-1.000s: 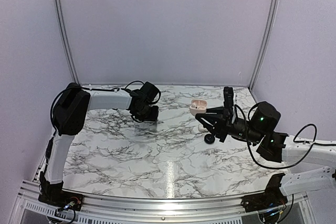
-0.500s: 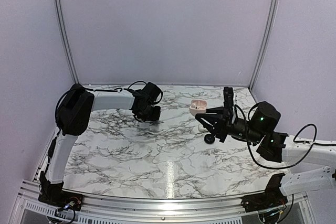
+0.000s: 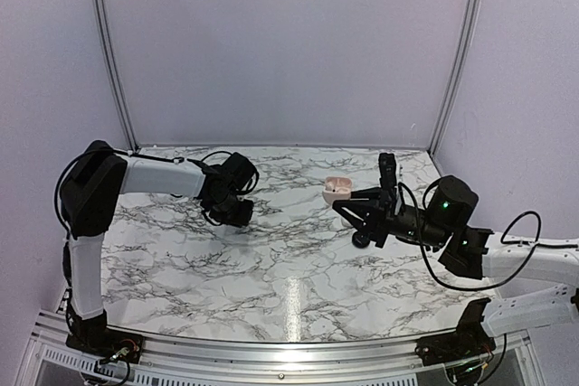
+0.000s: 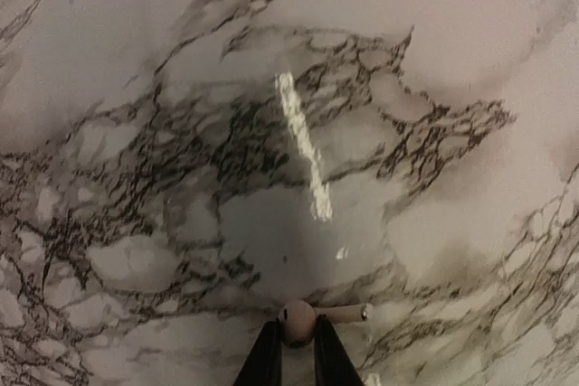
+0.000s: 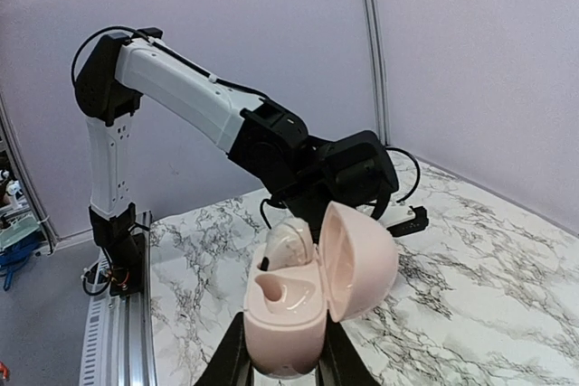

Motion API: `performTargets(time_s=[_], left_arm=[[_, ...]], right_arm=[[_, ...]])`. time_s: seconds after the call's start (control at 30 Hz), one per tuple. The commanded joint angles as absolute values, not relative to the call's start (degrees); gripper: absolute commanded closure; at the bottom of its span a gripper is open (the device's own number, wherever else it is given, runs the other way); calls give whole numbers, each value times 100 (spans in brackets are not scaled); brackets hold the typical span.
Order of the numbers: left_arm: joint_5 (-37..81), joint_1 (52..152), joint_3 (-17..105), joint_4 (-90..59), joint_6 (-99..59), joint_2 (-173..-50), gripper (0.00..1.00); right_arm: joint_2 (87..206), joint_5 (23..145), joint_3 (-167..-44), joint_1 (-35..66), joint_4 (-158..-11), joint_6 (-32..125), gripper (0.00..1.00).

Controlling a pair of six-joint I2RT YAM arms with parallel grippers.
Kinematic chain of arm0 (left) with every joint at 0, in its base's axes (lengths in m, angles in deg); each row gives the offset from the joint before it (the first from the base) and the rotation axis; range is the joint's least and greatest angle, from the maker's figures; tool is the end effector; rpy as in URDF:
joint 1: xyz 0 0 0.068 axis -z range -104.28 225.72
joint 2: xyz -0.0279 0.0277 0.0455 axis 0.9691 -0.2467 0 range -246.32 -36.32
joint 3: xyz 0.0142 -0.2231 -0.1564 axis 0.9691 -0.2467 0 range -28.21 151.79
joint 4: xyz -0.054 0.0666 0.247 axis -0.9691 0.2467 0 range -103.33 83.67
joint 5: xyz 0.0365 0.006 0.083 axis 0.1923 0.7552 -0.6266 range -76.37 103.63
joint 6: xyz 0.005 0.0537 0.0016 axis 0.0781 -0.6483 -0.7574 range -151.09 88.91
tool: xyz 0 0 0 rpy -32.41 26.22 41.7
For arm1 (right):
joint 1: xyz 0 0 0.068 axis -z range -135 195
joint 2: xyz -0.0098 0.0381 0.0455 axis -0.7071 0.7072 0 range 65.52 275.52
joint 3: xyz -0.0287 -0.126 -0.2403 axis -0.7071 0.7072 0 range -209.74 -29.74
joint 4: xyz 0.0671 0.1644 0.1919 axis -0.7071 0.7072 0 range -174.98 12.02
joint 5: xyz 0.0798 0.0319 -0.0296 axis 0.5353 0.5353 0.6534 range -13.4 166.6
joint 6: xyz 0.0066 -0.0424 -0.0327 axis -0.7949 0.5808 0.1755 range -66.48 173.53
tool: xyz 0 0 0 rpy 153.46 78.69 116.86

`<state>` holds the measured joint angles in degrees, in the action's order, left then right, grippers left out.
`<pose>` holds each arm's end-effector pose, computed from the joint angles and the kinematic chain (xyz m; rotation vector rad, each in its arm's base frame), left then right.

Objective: Insert the wireless bluetooth earbuds into the charging case
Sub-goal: Move the right earbud to the center of the board, then pick up the right earbud from the center of the board.

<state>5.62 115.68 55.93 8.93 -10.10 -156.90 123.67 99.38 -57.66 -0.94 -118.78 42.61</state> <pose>0.3432 -0.2812 0.1501 0.3773 2.5669 -0.2121 0.1495 0.1743 0.2728 -0.7985 1.4045 1.0802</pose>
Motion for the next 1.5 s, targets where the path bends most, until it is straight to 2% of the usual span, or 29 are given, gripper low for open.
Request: performTargets(time_s=[0.0, 0.13, 0.27, 0.6, 0.7, 0.8, 1.0, 1.47], left_arm=[[755, 11562, 4695, 1331, -1140, -14725, 91], [1050, 11571, 3871, 1565, -1221, -13854, 91], [1217, 11615, 3401, 2199, -1280, -13509, 90], [655, 12051, 3554, 3171, -1847, -13899, 87], [581, 12070, 3815, 3171, -1811, -13957, 81], [497, 12072, 4085, 3119, -1773, -13836, 69], [617, 12027, 4297, 3088, -1750, -13535, 54], [1082, 11855, 3585, 2608, -887, -13515, 51]], right_arm=[[12394, 10060, -5872, -33, -12113, 4140, 100], [12405, 10082, -5883, -36, -12110, 4131, 100], [12421, 10116, -5910, -34, -12088, 4134, 100], [12458, 10190, -5945, -31, -12100, 4114, 100], [12458, 10199, -5957, -37, -12095, 4113, 100], [12458, 10204, -5967, -31, -12084, 4122, 100], [12526, 10243, -6038, -36, -12060, 4146, 100], [12498, 10234, -6065, -32, -11853, 4227, 100]])
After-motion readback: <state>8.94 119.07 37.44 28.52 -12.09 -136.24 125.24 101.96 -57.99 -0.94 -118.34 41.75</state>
